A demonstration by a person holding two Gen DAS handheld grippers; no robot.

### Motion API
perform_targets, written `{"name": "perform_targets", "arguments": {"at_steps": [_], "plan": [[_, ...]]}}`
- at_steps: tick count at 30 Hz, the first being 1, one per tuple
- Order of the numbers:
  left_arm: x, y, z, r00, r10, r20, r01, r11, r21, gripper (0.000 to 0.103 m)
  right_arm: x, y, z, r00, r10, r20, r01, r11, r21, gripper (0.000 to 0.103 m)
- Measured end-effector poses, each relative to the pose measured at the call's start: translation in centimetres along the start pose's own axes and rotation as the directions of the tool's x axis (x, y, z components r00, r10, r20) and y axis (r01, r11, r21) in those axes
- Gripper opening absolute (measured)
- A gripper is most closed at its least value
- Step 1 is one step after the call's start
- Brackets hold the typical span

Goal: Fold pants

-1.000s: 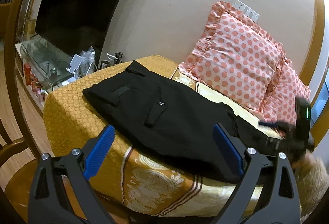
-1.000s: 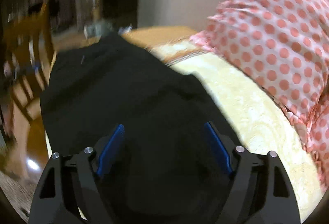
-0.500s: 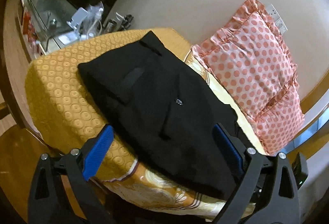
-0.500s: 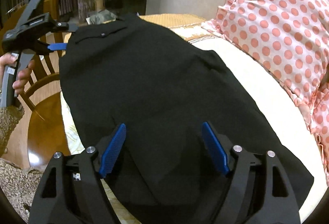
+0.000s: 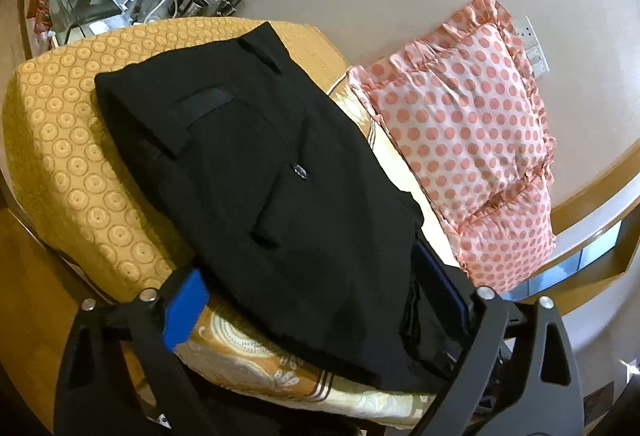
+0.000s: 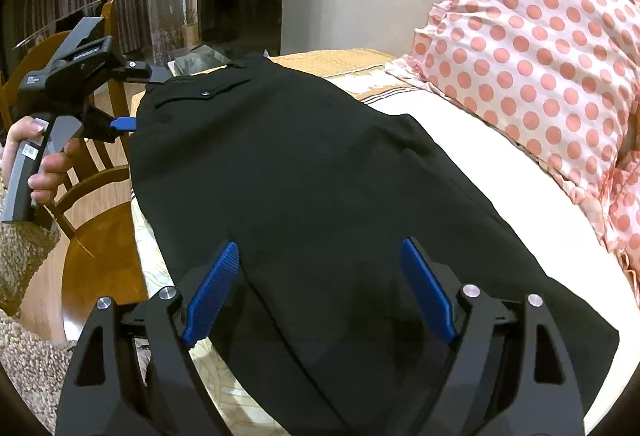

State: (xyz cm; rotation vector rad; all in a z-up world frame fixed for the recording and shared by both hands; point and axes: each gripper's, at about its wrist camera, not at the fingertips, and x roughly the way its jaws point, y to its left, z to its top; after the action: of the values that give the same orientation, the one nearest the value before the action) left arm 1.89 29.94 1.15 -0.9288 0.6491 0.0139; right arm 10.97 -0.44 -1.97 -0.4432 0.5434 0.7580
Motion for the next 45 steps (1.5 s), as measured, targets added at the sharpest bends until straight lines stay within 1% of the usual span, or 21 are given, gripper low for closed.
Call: {"name": "perform_targets", "arguments": {"at_steps": [1,3,5,10,11,12,13,18,21,25,28,29,31,34,36,37,38,41,43,44,45], "plan": [[0.1,0.3,0.2,1.0,0.002,0.005,-0.002,1.0,-0.025,0.082,0.0,-0.1,-0.1,1.0,0.0,0.003,0.0,1.0,0.003,0.084],[0.3,0.6,0.7,1.0,-0.004,0.011,0.004,0.999,-0.05,0.077,-0.3,-0.2,-0.3,1.0,0.003,0.014,-0.003,1.0,0.013,0.084],[0.2,1.1,1.1,0.999,0.023,0.022,-0.021,0.997,-0.068,0.067,-0.7,-0.4,-0.5,1.0,0.003,0.026,-0.004,1.0,0.029,0.084],[0.0,2.3,1.7,0.999,0.008,0.051,-0.002,0.993,-0.121,0.058,-2.0,-1.1,-1.3,0.999,-0.009,0.049,0.005,0.997,0.073,0.085],[0.1,2.3,1.7,0.997,0.04,0.062,-0.032,0.992,-0.119,0.045,-2.5,-1.3,-1.5,0.998,-0.008,0.059,0.003,0.996,0.084,0.086],[0.1,2.3,1.7,0.995,0.076,0.068,-0.068,0.992,-0.109,0.038,-2.9,-1.4,-1.8,0.998,-0.01,0.067,0.004,0.996,0.092,0.089],[0.2,2.3,1.7,0.993,0.088,0.077,-0.08,0.992,-0.093,0.023,-3.4,-1.5,-2.1,0.997,-0.012,0.076,0.004,0.995,0.099,0.091],[0.1,0.1,1.9,0.986,0.124,0.115,-0.126,0.992,0.011,0.016,-5.6,-2.1,-4.0,0.994,-0.035,0.102,0.021,0.99,0.14,0.092],[-0.4,-3.3,1.9,0.977,0.141,0.16,-0.162,0.978,0.128,0.015,-6.9,-3.1,-5.2,0.991,-0.058,0.122,0.034,0.98,0.194,0.092],[-0.5,-9.2,1.8,0.976,0.117,0.186,-0.166,0.946,0.277,0.014,-8.8,-5.0,-6.9,0.985,-0.082,0.151,0.038,0.96,0.277,0.092],[0.2,-14.7,0.5,0.981,0.072,0.179,-0.142,0.901,0.411,0.013,-10.4,-6.3,-8.5,0.979,-0.1,0.177,0.035,0.94,0.339,0.092],[0.7,-16.7,-0.3,0.985,0.049,0.164,-0.12,0.88,0.46,0.013,-11.0,-6.9,-9.2,0.977,-0.11,0.185,0.035,0.93,0.365,0.092],[1.6,-20.2,-1.8,0.992,0.004,0.127,-0.072,0.842,0.534,0.013,-12.2,-7.9,-10.5,0.972,-0.127,0.195,0.036,0.909,0.415,0.092],[3.5,-25.8,-5.5,0.996,-0.073,0.052,0.021,0.76,0.65,0.013,-13.5,-9.2,-12.3,0.967,-0.159,0.199,0.048,0.88,0.473,0.092],[4.8,-28.1,-7.6,0.993,-0.114,-0.006,0.088,0.727,0.681,0.013,-14.5,-10.0,-13.6,0.963,-0.185,0.197,0.06,0.857,0.512,0.092],[5.4,-29.1,-8.7,0.99,-0.135,-0.041,0.125,0.711,0.692,0.013,-15.0,-10.4,-14.2,0.961,-0.196,0.197,0.065,0.848,0.527,0.092],[6.4,-30.4,-10.5,0.983,-0.159,-0.092,0.177,0.685,0.706,0.013,-15.6,-10.8,-14.9,0.957,-0.212,0.197,0.073,0.836,0.544,0.092],[8.7,-32.0,-15.0,0.962,-0.177,-0.206,0.271,0.635,0.724,0.013,-16.8,-11.7,-16.7,0.95,-0.25,0.189,0.096,0.806,0.584,0.092],[10.3,-32.5,-18.2,0.947,-0.164,-0.277,0.318,0.598,0.735,0.012,-17.2,-12.4,-17.7,0.947,-0.267,0.179,0.107,0.787,0.607,0.093],[11.5,-32.4,-20.8,0.939,-0.129,-0.319,0.334,0.565,0.754,0.012,-17.4,-12.7,-18.2,0.946,-0.274,0.171,0.112,0.776,0.62,0.093],[12.2,-32.3,-22.2,0.936,-0.108,-0.334,0.337,0.546,0.767,0.012,-17.4,-13.1,-18.9,0.946,-0.281,0.161,0.118,0.762,0.637,0.093]]}}
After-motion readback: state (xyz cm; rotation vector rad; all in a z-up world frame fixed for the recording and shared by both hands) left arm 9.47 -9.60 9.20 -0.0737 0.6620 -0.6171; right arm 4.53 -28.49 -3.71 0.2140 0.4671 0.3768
